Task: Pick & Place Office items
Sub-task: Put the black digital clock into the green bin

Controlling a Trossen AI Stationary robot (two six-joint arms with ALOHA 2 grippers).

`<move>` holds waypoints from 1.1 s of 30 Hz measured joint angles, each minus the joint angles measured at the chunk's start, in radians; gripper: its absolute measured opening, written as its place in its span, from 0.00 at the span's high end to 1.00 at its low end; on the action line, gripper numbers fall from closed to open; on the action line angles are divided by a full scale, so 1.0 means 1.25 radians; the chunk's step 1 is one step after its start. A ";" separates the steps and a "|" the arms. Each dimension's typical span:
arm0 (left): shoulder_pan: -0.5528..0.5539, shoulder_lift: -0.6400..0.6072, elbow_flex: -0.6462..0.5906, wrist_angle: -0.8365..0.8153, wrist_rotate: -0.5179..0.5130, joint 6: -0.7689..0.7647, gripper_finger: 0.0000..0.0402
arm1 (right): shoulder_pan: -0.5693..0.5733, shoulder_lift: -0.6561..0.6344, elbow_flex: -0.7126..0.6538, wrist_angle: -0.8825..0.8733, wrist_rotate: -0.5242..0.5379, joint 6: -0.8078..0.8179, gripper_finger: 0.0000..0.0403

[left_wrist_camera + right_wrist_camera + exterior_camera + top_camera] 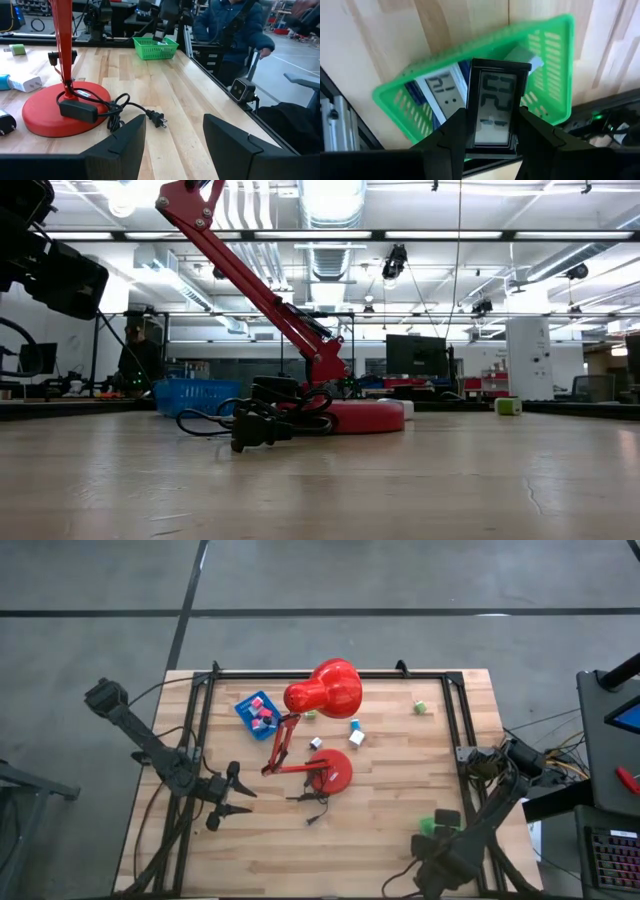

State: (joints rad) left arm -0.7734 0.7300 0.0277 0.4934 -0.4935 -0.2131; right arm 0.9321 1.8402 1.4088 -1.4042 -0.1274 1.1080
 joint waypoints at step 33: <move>0.000 0.000 0.000 -0.007 0.002 0.000 0.50 | 0.000 0.000 -0.107 0.084 -0.087 0.033 0.47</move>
State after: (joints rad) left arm -0.7734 0.7300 0.0277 0.4850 -0.4915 -0.2134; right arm 0.9318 1.8408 1.2751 -1.2991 -0.2363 1.1490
